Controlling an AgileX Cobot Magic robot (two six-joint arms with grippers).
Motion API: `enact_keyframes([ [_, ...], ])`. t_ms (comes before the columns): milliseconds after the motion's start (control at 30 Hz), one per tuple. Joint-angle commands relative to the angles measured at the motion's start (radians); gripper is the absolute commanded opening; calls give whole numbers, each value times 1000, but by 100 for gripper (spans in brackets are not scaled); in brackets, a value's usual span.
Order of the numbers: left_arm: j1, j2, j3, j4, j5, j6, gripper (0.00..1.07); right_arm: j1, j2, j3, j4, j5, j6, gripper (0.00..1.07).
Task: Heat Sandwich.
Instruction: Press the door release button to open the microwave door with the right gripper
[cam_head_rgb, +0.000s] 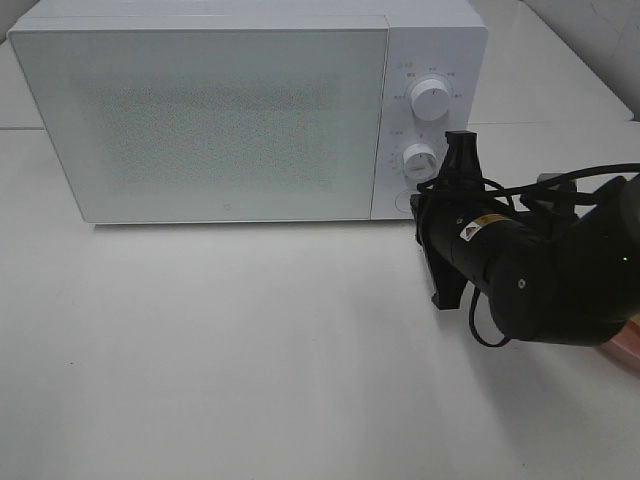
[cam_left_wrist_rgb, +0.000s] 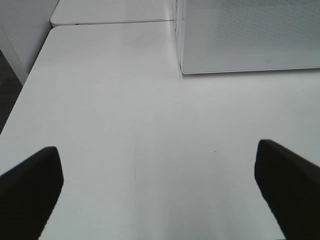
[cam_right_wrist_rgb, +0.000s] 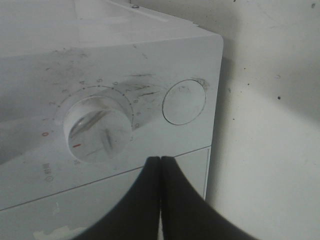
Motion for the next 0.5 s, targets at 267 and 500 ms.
enact_keyframes([
  [267,-2,-28,1,0,3,-2,106,-51,104,-102,-36,8,21,0],
  [500,-2,-28,1,0,3,-2,106,-81,139,-152,-39,49,15,0],
])
